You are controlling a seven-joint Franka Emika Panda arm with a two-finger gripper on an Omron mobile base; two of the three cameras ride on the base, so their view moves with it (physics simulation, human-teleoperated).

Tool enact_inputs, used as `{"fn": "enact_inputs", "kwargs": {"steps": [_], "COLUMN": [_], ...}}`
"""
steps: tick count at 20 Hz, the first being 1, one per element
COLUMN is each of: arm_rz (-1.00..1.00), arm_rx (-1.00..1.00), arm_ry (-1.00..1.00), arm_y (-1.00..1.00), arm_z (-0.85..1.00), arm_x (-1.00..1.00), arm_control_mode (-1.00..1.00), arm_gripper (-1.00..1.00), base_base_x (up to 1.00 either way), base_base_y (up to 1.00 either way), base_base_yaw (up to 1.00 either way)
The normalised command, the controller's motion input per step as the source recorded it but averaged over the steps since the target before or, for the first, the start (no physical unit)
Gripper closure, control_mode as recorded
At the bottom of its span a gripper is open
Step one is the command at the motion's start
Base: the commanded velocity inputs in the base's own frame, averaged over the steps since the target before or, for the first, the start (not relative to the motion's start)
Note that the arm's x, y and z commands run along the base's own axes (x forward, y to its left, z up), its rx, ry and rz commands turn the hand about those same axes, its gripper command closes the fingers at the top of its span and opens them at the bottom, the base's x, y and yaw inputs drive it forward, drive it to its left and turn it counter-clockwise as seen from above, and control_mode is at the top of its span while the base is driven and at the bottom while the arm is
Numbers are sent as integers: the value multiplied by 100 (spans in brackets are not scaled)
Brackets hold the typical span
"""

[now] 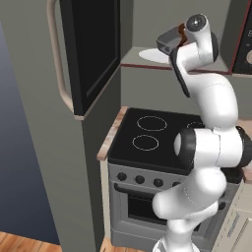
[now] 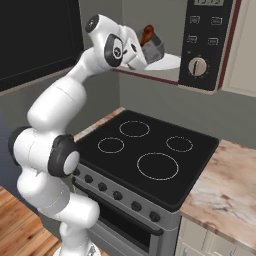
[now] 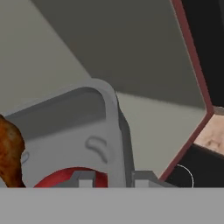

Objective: Place the tupperware containing the chicken drumstick and onion meal in the microwave. Close the microwave door and press the start button to reheat the meal.

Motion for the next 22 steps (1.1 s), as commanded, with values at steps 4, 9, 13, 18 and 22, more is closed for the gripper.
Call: {"fn": "enact_inputs", "kwargs": {"steps": [4, 9, 13, 18, 22], "arm_rz": [-8, -11, -12, -6, 0], "arm_rx": [0, 0, 0, 0, -1], "arm_ry": [0, 0, 0, -9, -16], "arm_y": [-1, -9, -7, -2, 2], "arm_z": [-16, -5, -3, -3, -1], "arm_x": [46, 55, 56, -7, -92], "arm_control_mode": [-100, -100, -100, -100, -100], "arm_gripper": [-100, -100, -100, -100, -100], "base_base_x": [0, 0, 0, 0, 0], "base_base_y": [0, 0, 0, 0, 0], "base_base_yaw": [0, 0, 0, 0, 0]}}
